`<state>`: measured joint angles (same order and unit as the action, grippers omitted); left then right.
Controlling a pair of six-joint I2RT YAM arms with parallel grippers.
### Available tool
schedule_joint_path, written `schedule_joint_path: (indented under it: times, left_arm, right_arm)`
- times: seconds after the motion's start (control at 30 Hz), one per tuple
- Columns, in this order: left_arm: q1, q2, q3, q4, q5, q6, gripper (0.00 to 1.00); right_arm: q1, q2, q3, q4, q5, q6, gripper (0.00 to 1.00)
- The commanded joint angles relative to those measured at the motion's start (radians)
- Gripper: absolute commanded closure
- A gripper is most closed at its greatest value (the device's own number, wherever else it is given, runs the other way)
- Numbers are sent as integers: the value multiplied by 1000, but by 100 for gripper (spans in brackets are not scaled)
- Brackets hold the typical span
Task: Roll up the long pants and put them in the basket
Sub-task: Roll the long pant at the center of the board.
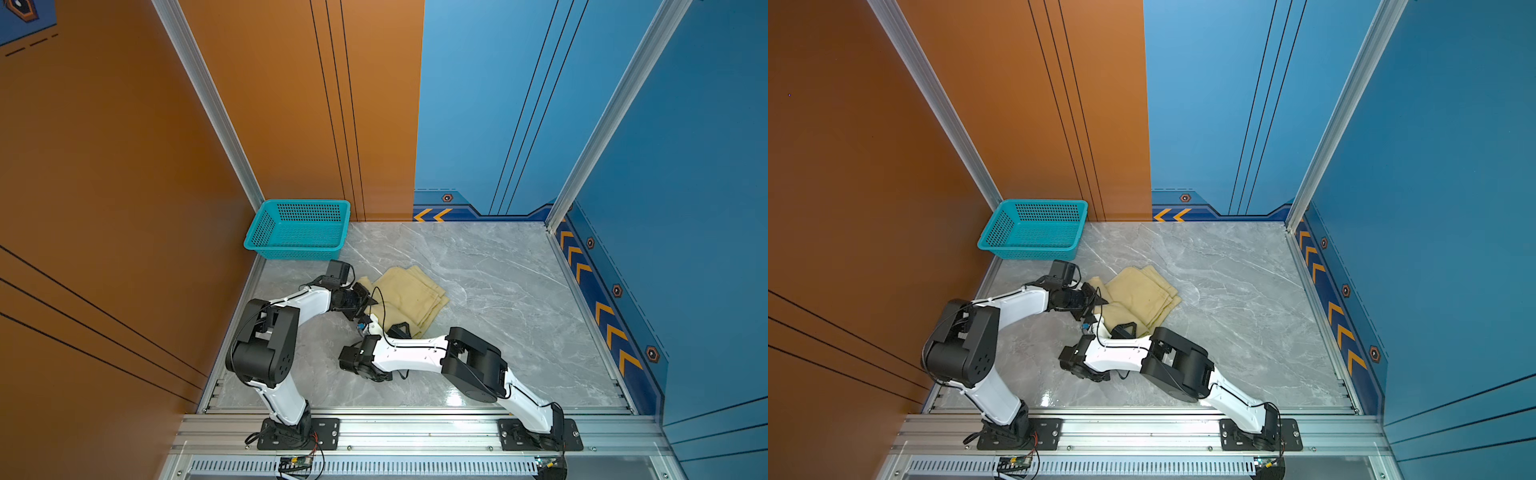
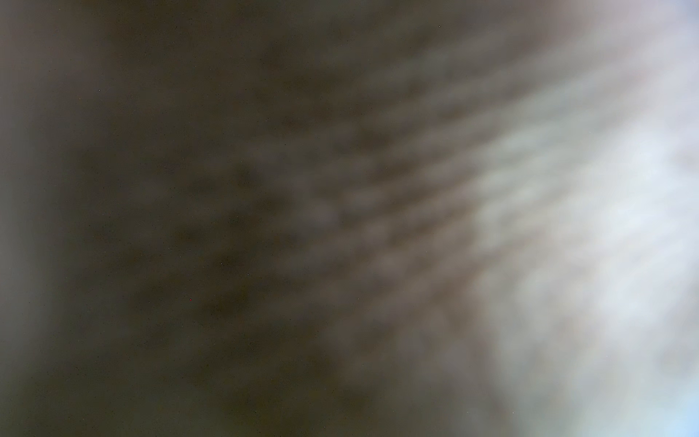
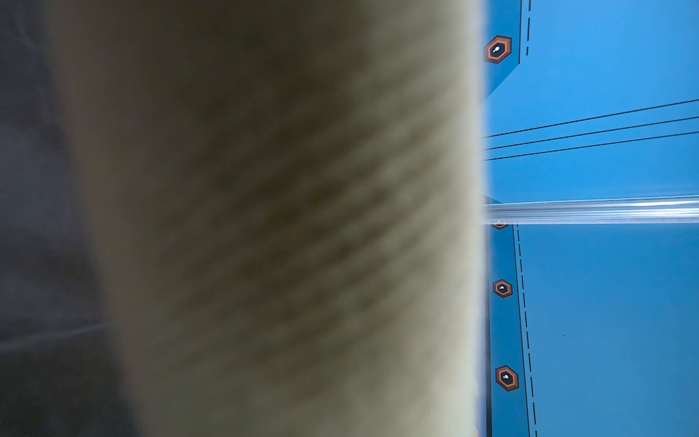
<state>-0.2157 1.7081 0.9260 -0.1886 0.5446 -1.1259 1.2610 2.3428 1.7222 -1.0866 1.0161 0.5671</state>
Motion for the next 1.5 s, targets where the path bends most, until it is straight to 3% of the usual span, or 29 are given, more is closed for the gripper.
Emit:
schedule_joint_path:
  times: [0.0,0.03,0.1,0.17,0.3,0.47,0.6,0.63,0.73,0.8,0.93,1.0,1.13,1.3,1.33,1.47]
  left_arm:
    - [46,-67,-13,-29,-19,12,100]
    - [48,-76,-18,-29,-30,15,93]
    - [51,-83,-17,-31,-40,31,66]
    - [51,-86,-14,-36,-51,45,50]
    - [58,-103,-18,-42,-84,59,39]
    - [75,-133,0,-52,-105,79,31]
    - [76,-174,1,-57,-127,98,31]
    - [76,-189,-5,-55,-139,100,25]
    - [74,-226,-15,-54,-155,124,23]
    - [63,-239,-18,-52,-163,138,17]
    - [13,-256,-27,-38,-167,181,15]
    - [-8,-274,-57,21,-162,181,15]
    - [-4,-299,-205,300,-111,87,15]
    - [-24,-240,-232,418,-61,105,15]
    - [-24,-228,-236,450,-53,106,10]
    - [-21,-142,-201,505,19,137,8]
  right_arm:
    - [-28,-57,-74,6,-125,-10,68]
    - [-31,-71,-84,22,-163,-20,69]
    - [-36,-109,-109,70,-273,-46,68]
    - [-39,-147,-140,126,-399,-81,68]
    - [-54,-197,-160,156,-539,-85,66]
    - [-119,-261,-236,243,-743,-111,62]
    - [-231,-349,-350,370,-960,-96,62]
    - [-262,-365,-380,400,-1002,-87,63]
    - [-341,-405,-446,471,-1140,-73,63]
    - [-387,-408,-465,503,-1245,-72,62]
    - [-459,-381,-478,570,-1445,-56,62]
    - [-487,-364,-484,613,-1528,-42,62]
    - [-538,-318,-511,725,-1695,25,62]
    - [-576,-315,-609,904,-1776,147,58]
    - [-590,-315,-641,961,-1794,185,56]
    - [-601,-315,-727,1078,-1820,260,55]
